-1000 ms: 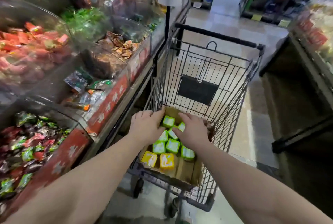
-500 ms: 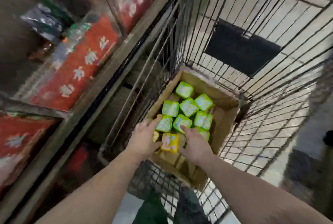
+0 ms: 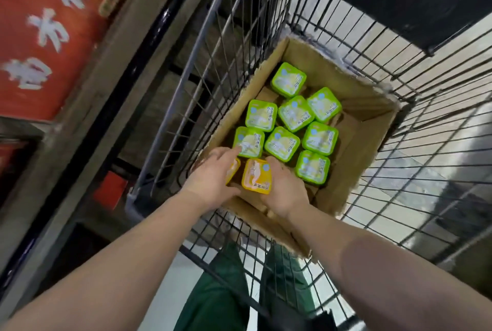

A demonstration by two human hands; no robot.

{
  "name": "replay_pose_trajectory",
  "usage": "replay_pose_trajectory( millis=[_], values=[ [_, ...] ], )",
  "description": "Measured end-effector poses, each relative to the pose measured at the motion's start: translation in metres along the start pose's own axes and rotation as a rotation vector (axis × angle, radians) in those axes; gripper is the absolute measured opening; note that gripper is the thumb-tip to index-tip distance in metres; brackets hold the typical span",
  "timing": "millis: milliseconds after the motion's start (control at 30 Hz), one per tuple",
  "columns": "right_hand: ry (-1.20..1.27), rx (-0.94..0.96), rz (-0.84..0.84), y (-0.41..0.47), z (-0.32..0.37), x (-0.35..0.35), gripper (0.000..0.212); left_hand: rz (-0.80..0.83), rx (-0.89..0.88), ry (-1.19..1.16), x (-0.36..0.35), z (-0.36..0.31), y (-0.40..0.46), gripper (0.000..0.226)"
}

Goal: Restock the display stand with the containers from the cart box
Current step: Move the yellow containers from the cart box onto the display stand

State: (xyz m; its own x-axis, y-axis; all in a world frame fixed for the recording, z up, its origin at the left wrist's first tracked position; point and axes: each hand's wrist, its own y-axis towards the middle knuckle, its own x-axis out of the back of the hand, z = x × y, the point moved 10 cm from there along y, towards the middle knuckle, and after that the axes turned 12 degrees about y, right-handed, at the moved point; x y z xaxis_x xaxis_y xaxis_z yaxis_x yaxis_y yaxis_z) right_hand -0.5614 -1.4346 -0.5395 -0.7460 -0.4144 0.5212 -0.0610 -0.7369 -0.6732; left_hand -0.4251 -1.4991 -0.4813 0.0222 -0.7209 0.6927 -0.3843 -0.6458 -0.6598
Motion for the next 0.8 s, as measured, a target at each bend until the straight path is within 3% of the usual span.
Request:
replay_pose_trajectory(
  millis=[133,267,467,667,800],
  values=[
    [0.051,0.135,-0.060,-0.025,0.044,0.025,0.084,0.031,-0.067,0.001,0.006,-0.022,-0.009,0.099],
    [0.088,0.202,-0.071,-0.040,0.067,0.045,0.089,-0.095,-0.031,-0.050,0.039,-0.014,-0.025,0.086],
    [0.107,0.056,-0.025,-0.037,0.048,0.023,0.076,-0.201,0.105,-0.102,0.070,0.029,-0.064,0.096],
    [0.239,-0.085,0.051,-0.011,0.040,-0.026,0.050,-0.124,0.159,-0.006,0.046,0.043,-0.078,0.090],
    [0.325,-0.185,0.035,0.019,0.031,-0.047,0.058,-0.139,0.215,0.045,0.044,0.047,-0.074,0.087]
  ],
)
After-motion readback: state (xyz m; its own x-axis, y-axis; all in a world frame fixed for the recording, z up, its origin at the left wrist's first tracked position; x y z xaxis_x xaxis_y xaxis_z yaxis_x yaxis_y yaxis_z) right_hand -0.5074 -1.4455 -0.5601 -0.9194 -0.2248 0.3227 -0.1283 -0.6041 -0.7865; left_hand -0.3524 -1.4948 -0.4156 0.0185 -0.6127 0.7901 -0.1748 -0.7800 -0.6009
